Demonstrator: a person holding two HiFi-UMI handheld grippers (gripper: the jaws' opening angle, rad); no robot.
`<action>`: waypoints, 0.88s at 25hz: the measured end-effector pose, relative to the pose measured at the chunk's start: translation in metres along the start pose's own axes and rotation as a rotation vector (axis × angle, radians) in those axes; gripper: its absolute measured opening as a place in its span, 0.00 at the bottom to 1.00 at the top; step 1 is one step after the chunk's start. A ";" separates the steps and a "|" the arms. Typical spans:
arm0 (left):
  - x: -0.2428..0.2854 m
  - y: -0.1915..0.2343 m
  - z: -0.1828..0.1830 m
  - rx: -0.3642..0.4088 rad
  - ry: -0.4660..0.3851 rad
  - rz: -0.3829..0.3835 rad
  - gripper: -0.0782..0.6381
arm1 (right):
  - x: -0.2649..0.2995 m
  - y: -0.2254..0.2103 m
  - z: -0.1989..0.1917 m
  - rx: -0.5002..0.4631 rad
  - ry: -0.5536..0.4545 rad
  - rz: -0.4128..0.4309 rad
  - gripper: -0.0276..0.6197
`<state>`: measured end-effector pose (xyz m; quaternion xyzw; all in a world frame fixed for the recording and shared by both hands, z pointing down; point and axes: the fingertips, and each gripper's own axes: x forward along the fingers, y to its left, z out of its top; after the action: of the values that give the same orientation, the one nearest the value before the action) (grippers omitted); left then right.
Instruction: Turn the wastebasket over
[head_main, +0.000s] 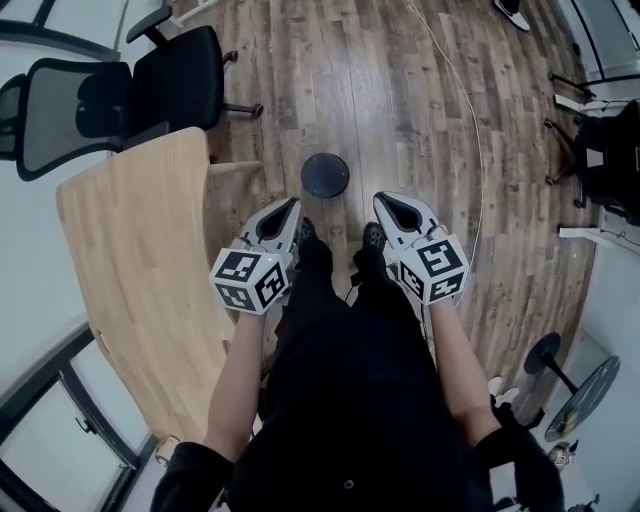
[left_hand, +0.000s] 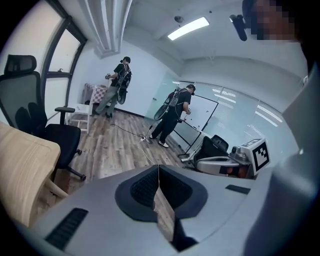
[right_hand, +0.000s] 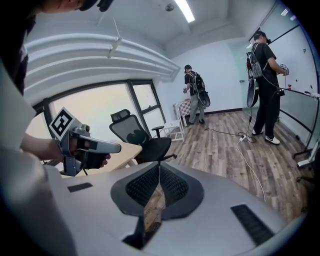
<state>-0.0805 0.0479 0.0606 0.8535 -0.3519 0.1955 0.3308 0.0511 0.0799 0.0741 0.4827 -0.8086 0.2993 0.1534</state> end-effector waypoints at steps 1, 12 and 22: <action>0.003 0.006 -0.002 0.007 0.017 -0.017 0.13 | 0.006 0.002 -0.004 0.006 0.008 -0.020 0.09; 0.037 0.061 -0.065 0.029 0.221 -0.129 0.14 | 0.057 0.015 -0.065 0.042 0.135 -0.145 0.10; 0.080 0.101 -0.136 -0.042 0.270 -0.098 0.26 | 0.105 -0.009 -0.147 0.072 0.235 -0.111 0.18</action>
<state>-0.1138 0.0520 0.2449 0.8285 -0.2663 0.2848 0.4019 0.0021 0.0973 0.2471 0.4935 -0.7458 0.3739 0.2461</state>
